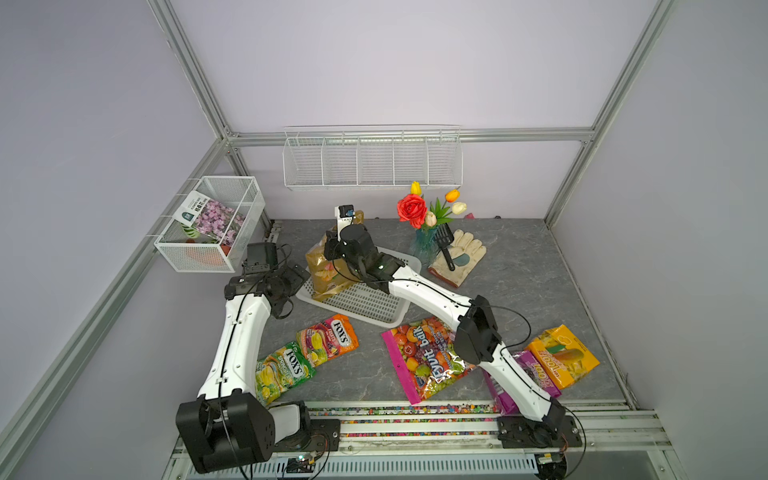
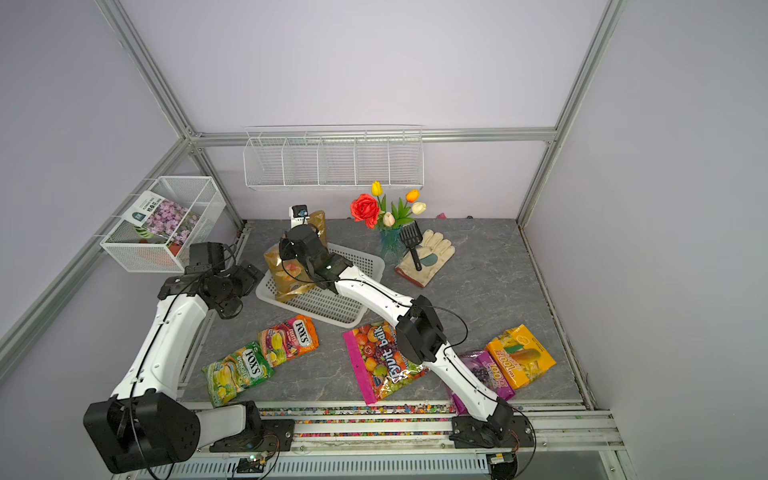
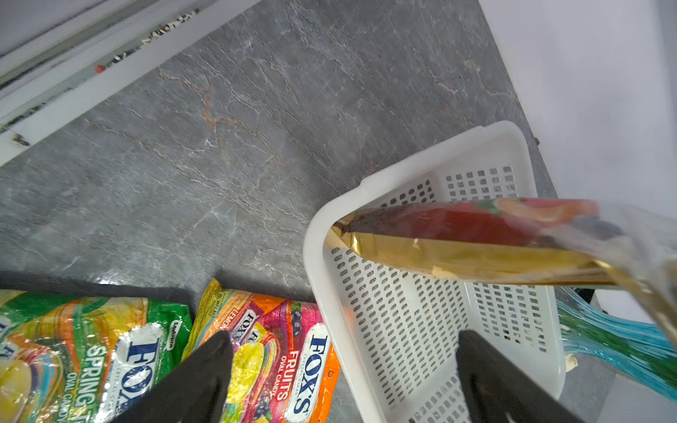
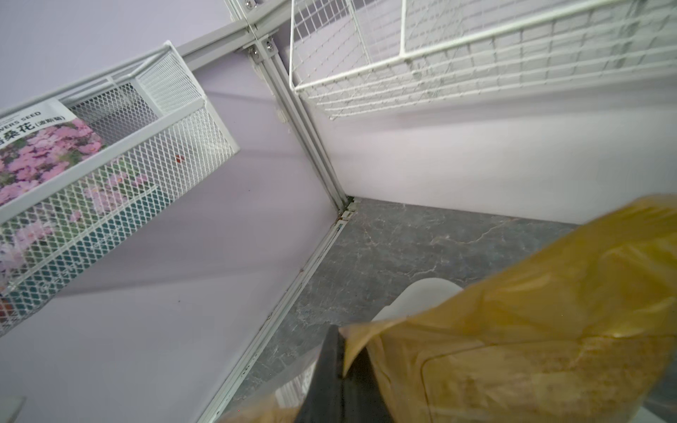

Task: Put the candies in the basket
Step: Move the basket to the center of the board.

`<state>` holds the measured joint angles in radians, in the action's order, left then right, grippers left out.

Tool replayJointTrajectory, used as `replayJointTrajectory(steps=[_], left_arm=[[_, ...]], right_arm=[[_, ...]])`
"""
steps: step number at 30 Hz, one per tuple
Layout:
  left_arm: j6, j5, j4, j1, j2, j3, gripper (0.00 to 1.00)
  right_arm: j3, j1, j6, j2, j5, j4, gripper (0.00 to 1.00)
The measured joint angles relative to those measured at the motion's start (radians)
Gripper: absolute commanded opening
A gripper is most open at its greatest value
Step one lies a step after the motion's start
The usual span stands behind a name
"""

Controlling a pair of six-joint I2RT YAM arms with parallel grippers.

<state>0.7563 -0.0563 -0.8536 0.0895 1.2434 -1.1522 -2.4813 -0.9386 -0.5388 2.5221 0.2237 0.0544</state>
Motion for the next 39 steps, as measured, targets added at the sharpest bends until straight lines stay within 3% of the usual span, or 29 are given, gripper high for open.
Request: replayJointTrajectory(steps=[10,18,23,32,39], left_arm=[[-0.002,0.016,0.016,0.021,-0.029,0.000,0.97],[-0.071,-0.080,0.080,0.024,-0.016,-0.001,0.98],[-0.109,-0.153,0.118,0.024,0.006,-0.001,0.97],[-0.164,-0.387,0.225,0.019,0.134,-0.007,0.91],[-0.215,-0.418,0.227,-0.082,0.221,-0.069,0.89]], right_arm=[[-0.012,0.003,-0.158,-0.016,-0.150,0.032,0.00],[0.468,0.012,-0.174,-0.327,-0.203,0.022,0.00],[0.653,0.018,-0.180,-0.464,-0.208,0.057,0.00],[0.838,0.043,-0.243,-0.600,-0.189,0.242,0.00],[0.885,0.089,-0.301,-0.610,-0.176,0.396,0.00]])
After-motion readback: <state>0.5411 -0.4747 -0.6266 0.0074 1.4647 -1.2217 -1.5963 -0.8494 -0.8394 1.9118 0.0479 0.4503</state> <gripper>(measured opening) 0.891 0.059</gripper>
